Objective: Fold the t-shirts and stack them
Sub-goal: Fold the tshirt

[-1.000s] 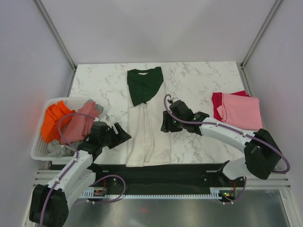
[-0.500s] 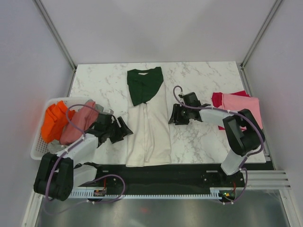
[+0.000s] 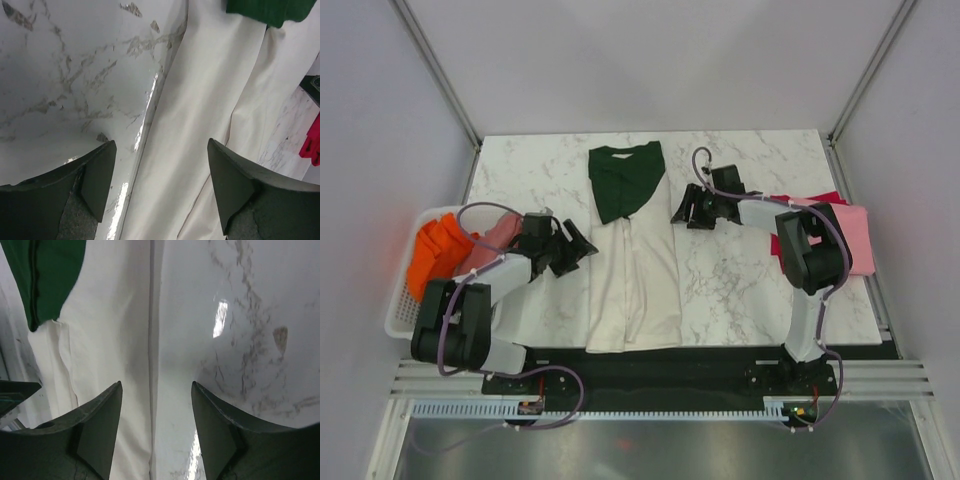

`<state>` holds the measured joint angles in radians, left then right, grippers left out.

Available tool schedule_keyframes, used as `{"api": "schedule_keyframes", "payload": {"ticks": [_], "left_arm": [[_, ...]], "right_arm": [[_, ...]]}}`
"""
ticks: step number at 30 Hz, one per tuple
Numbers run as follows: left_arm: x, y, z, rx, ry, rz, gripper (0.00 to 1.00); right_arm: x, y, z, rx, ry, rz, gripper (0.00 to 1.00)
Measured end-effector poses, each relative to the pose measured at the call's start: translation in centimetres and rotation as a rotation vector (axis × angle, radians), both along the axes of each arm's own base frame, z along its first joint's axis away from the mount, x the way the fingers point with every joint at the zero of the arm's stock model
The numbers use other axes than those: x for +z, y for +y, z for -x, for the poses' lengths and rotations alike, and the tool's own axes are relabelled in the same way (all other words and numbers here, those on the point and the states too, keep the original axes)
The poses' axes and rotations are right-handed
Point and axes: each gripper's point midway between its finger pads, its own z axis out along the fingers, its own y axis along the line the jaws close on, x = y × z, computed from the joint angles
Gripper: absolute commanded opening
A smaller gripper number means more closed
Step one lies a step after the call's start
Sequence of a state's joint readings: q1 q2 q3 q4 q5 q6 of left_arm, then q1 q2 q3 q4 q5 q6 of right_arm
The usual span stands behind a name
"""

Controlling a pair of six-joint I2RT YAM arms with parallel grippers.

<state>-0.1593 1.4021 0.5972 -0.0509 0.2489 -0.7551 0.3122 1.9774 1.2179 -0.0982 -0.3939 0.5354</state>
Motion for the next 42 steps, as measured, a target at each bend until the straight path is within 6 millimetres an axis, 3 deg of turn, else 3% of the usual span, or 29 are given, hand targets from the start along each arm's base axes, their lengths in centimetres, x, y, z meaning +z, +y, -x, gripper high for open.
{"api": "schedule_keyframes", "payload": {"ticks": [6, 9, 11, 15, 16, 20, 21, 23, 24, 26, 28, 31, 33, 38, 42], "left_arm": [[0.3, 0.6, -2.7, 0.036, -0.019, 0.031, 0.81], [0.8, 0.5, -3.4, 0.034, -0.034, 0.048, 0.81], [1.0, 0.4, -3.6, 0.032, -0.045, 0.053, 0.81], [1.1, 0.3, -3.7, 0.030, -0.048, 0.056, 0.81], [1.1, 0.3, -3.7, 0.029, -0.049, 0.056, 0.81], [1.2, 0.2, -3.7, 0.027, -0.052, 0.058, 0.81], [1.2, 0.2, -3.7, 0.025, -0.053, 0.058, 0.81], [1.2, -0.1, -3.6, 0.017, -0.055, 0.058, 0.81], [1.3, -0.3, -3.5, 0.010, -0.055, 0.058, 0.81], [1.4, -1.0, -3.3, -0.010, -0.058, 0.059, 0.81], [1.6, -1.8, -2.9, -0.033, -0.065, 0.061, 0.81], [2.2, -2.8, -1.8, -0.065, -0.079, 0.062, 0.81], [2.6, -3.3, -0.6, -0.087, -0.083, 0.060, 0.79], [3.4, -3.6, 3.4, -0.125, -0.081, 0.059, 0.73], [3.2, -3.2, 7.1, -0.143, -0.057, 0.057, 0.72]], "right_arm": [[0.2, 1.6, -5.2, -0.016, -0.035, -0.096, 0.66], [0.3, 2.8, -7.9, -0.014, -0.056, -0.151, 0.55], [0.0, 3.4, -9.4, -0.014, -0.061, -0.180, 0.40], [-1.2, 4.2, -11.6, -0.042, -0.048, -0.232, 0.00], [-1.3, 4.2, -11.9, -0.048, -0.043, -0.248, 0.00], [-1.3, 3.7, -12.6, -0.098, -0.031, -0.280, 0.00], [-1.3, 3.4, -12.8, -0.110, -0.033, -0.287, 0.05], [-1.3, 2.5, -13.2, -0.134, -0.031, -0.303, 0.31], [-1.1, 2.1, -13.5, -0.141, -0.032, -0.310, 0.51], [0.0, 1.1, -14.2, -0.147, -0.072, -0.326, 0.63], [0.8, 0.2, -14.0, -0.164, -0.098, -0.308, 0.66], [0.8, -1.7, -11.7, -0.188, -0.079, -0.263, 0.64], [0.8, -2.6, -9.0, -0.197, -0.056, -0.218, 0.62], [0.9, -3.6, 1.3, -0.161, 0.022, -0.099, 0.60], [1.6, -3.4, 10.9, -0.081, 0.068, -0.024, 0.59]]}}
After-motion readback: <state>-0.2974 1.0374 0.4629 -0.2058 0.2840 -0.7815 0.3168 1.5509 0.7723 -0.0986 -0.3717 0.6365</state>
